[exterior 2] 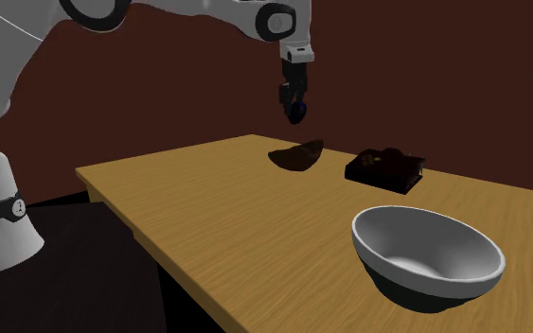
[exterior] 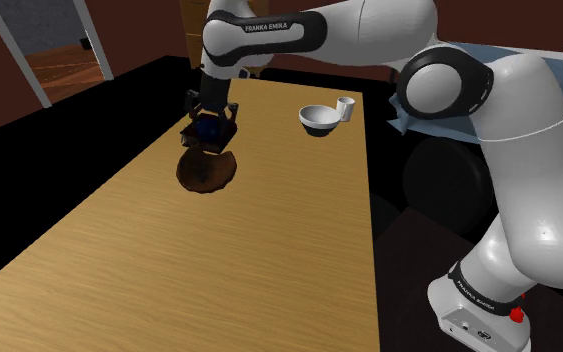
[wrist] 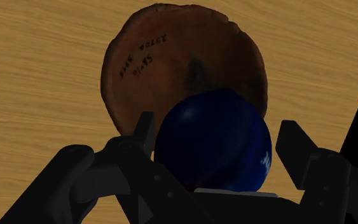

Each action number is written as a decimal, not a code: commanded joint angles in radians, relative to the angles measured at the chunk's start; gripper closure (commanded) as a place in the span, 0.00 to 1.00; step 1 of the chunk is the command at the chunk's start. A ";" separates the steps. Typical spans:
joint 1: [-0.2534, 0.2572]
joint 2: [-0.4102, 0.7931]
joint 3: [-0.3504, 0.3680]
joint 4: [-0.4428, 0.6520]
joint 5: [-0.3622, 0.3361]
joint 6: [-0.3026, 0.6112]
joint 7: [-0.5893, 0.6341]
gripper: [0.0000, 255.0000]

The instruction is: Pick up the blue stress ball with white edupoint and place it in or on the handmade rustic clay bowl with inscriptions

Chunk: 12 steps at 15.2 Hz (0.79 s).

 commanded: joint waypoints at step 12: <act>0.022 0.110 -0.005 0.045 -0.011 0.067 0.001 1.00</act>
